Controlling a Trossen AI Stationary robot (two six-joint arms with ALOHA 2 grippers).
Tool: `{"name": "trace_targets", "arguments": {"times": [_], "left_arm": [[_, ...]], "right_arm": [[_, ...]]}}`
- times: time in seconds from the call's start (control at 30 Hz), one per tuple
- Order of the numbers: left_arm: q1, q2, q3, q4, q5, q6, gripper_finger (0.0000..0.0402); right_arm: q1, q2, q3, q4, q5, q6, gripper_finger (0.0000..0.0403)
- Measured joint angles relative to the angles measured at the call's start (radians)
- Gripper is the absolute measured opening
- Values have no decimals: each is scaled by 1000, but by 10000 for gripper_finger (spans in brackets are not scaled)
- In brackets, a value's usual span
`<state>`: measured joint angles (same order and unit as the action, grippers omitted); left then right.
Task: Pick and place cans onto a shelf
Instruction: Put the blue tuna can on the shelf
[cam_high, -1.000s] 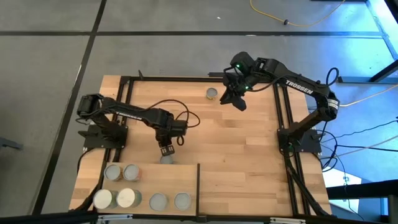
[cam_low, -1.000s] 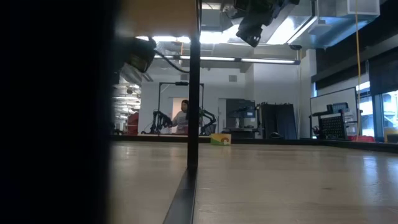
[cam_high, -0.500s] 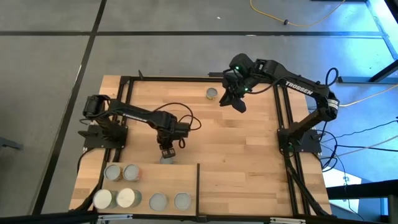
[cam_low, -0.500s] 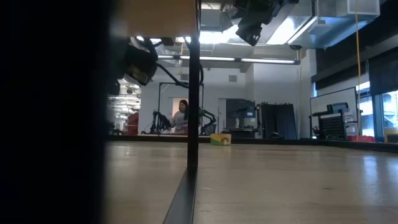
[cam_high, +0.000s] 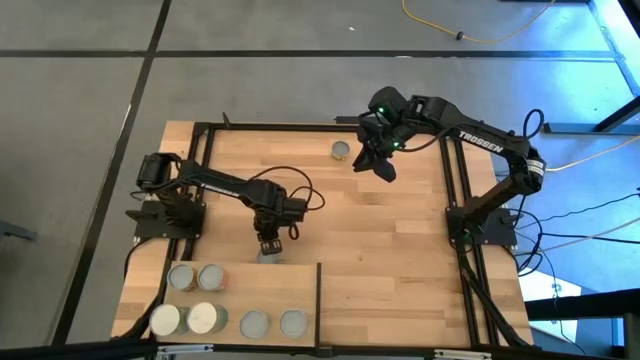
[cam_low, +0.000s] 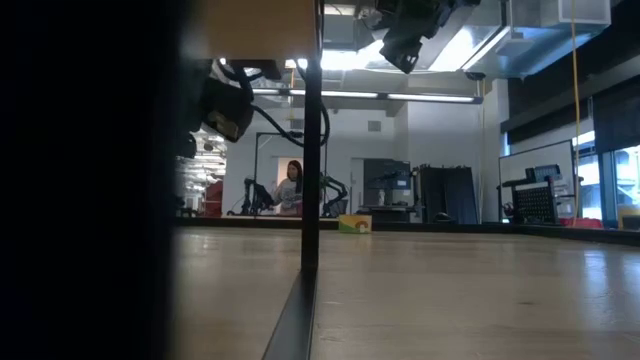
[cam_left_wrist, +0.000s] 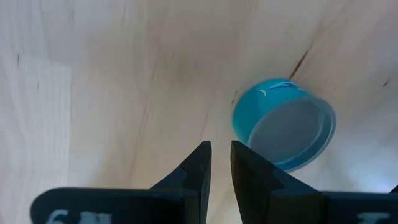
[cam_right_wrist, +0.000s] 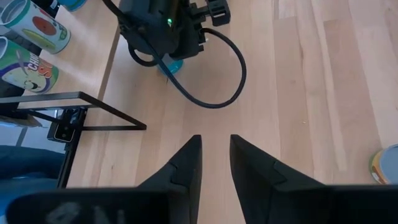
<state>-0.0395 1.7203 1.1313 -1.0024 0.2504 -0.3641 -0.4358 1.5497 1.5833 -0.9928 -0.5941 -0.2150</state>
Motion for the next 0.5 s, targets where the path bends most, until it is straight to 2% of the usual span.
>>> {"name": "trace_targets", "arguments": {"times": [0.5], "left_arm": [[0,0,-21,29,61,26,55]], "right_arm": [[0,0,0,0,-1,-3,85]]}}
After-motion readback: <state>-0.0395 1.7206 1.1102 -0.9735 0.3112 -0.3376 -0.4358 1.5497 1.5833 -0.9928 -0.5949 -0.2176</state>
